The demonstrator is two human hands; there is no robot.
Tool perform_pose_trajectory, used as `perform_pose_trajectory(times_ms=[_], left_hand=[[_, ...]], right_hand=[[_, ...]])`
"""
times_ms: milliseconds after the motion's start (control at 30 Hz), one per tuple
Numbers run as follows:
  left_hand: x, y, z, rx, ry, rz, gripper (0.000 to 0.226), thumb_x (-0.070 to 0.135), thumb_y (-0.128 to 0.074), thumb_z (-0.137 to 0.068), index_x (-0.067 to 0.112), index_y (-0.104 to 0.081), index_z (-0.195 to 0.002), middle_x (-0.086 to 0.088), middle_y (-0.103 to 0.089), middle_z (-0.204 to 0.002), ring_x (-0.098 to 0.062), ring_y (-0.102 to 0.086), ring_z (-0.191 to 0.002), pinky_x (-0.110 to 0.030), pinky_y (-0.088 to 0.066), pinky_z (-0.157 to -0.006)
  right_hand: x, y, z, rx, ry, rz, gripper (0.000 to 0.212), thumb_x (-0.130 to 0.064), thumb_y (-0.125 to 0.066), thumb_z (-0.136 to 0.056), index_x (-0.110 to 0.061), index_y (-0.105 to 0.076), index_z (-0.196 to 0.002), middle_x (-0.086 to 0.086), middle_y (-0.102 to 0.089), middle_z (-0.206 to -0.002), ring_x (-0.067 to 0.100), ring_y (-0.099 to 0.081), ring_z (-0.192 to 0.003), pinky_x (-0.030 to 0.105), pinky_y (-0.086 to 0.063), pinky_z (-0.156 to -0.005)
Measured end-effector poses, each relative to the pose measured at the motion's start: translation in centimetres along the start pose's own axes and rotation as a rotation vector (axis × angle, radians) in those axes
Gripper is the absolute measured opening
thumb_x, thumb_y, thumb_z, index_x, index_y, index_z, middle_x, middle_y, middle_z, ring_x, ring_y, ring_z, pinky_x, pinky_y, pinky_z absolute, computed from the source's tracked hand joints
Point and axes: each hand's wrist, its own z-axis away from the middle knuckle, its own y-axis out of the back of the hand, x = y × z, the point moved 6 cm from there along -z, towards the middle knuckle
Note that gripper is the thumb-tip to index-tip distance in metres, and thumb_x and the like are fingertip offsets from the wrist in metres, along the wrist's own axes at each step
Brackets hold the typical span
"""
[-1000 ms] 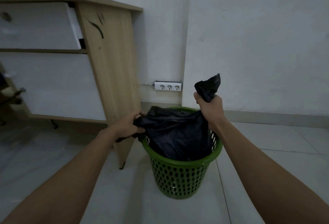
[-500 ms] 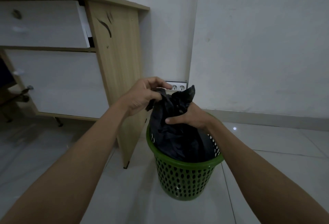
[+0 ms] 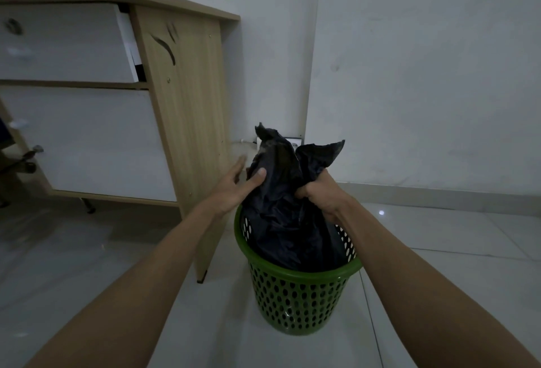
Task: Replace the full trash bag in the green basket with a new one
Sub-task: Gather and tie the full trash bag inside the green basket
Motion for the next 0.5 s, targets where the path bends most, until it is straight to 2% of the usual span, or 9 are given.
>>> perform_pose_trajectory(times_ms=[67,100,167,233,267,300,333,400,500], left_hand=[[1.5,-1.5,-0.1,0.007,-0.072,0.03,0.069,0.054,-0.071,-0.078,0.029,-0.051,-0.139,0.016,-0.06,-0.125,0.002,-0.059,-0.108,-0.01,-0.049,-0.086],[1.7,-2.0,-0.4,0.023,-0.089,0.01,0.055,0.047,-0.074,-0.079,0.028,-0.06,-0.129,0.018,-0.065,-0.113,0.004,-0.062,-0.099,-0.009,-0.049,-0.079],[1.0,-2.7,-0.9,0.033,-0.071,0.01,0.033,0.037,-0.081,-0.077,0.027,-0.069,-0.107,0.014,-0.071,-0.1,-0.008,-0.068,-0.096,-0.011,-0.051,-0.072],[-0.1,-3.3,-0.7,-0.037,0.043,0.004,0.015,0.03,-0.075,-0.085,0.03,-0.063,-0.094,0.014,-0.067,-0.094,-0.016,-0.064,-0.1,-0.009,-0.05,-0.063],[-0.6,-3.4,-0.7,-0.072,0.087,-0.014,0.013,0.033,-0.071,-0.089,0.031,-0.06,-0.097,0.013,-0.063,-0.098,-0.018,-0.06,-0.106,-0.009,-0.049,-0.064],[-0.8,-3.4,-0.8,-0.097,0.101,-0.053,0.021,0.041,-0.07,-0.088,0.033,-0.059,-0.103,0.013,-0.062,-0.105,-0.019,-0.058,-0.111,-0.011,-0.049,-0.071],[-0.6,-3.2,-0.8,-0.092,0.09,-0.075,0.034,0.051,-0.072,-0.082,0.035,-0.06,-0.109,0.014,-0.063,-0.11,-0.016,-0.058,-0.112,-0.016,-0.048,-0.08],[0.6,-3.3,-1.1,-0.063,-0.002,-0.06,0.044,0.058,-0.076,-0.075,0.036,-0.065,-0.111,0.016,-0.067,-0.112,-0.01,-0.062,-0.108,-0.024,-0.049,-0.092],[1.4,-3.9,-1.3,0.017,-0.026,-0.004,0.037,0.048,-0.076,-0.079,0.03,-0.068,-0.111,0.01,-0.069,-0.111,-0.006,-0.065,-0.101,-0.021,-0.052,-0.085]], right_hand=[[-0.1,0.2,0.1,-0.014,-0.008,-0.079,0.049,0.028,-0.049,-0.072,0.002,-0.063,-0.111,0.021,-0.071,-0.104,0.032,-0.07,-0.094,0.041,-0.061,-0.079],[-0.3,0.2,0.1,-0.023,-0.004,-0.155,0.051,0.029,-0.046,-0.073,0.001,-0.063,-0.112,0.021,-0.071,-0.103,0.034,-0.07,-0.095,0.04,-0.061,-0.078],[-0.3,0.5,0.0,-0.059,0.008,-0.314,0.06,0.029,-0.041,-0.072,-0.002,-0.067,-0.115,0.017,-0.074,-0.105,0.032,-0.071,-0.096,0.038,-0.061,-0.079],[-0.2,0.5,-0.2,-0.118,0.005,-0.413,0.071,0.028,-0.039,-0.072,-0.009,-0.065,-0.127,0.015,-0.07,-0.122,0.032,-0.067,-0.109,0.04,-0.056,-0.089],[-0.1,0.5,-0.3,-0.147,0.006,-0.443,0.074,0.027,-0.039,-0.072,-0.01,-0.064,-0.13,0.014,-0.067,-0.129,0.033,-0.064,-0.115,0.042,-0.051,-0.096],[0.0,0.4,-0.3,-0.166,0.004,-0.462,0.074,0.026,-0.038,-0.072,-0.01,-0.063,-0.131,0.014,-0.065,-0.132,0.033,-0.062,-0.119,0.043,-0.047,-0.101],[0.1,0.4,-0.3,-0.176,-0.002,-0.473,0.072,0.026,-0.037,-0.074,-0.009,-0.063,-0.13,0.015,-0.064,-0.133,0.032,-0.062,-0.12,0.044,-0.046,-0.104],[0.3,0.4,0.0,-0.198,-0.011,-0.503,0.062,0.024,-0.039,-0.079,-0.006,-0.064,-0.127,0.017,-0.069,-0.124,0.031,-0.066,-0.112,0.043,-0.05,-0.103],[0.0,0.3,-0.1,-0.225,-0.042,-0.656,0.045,0.002,-0.05,-0.087,0.0,-0.06,-0.13,0.019,-0.068,-0.118,0.031,-0.067,-0.105,0.044,-0.051,-0.103]])
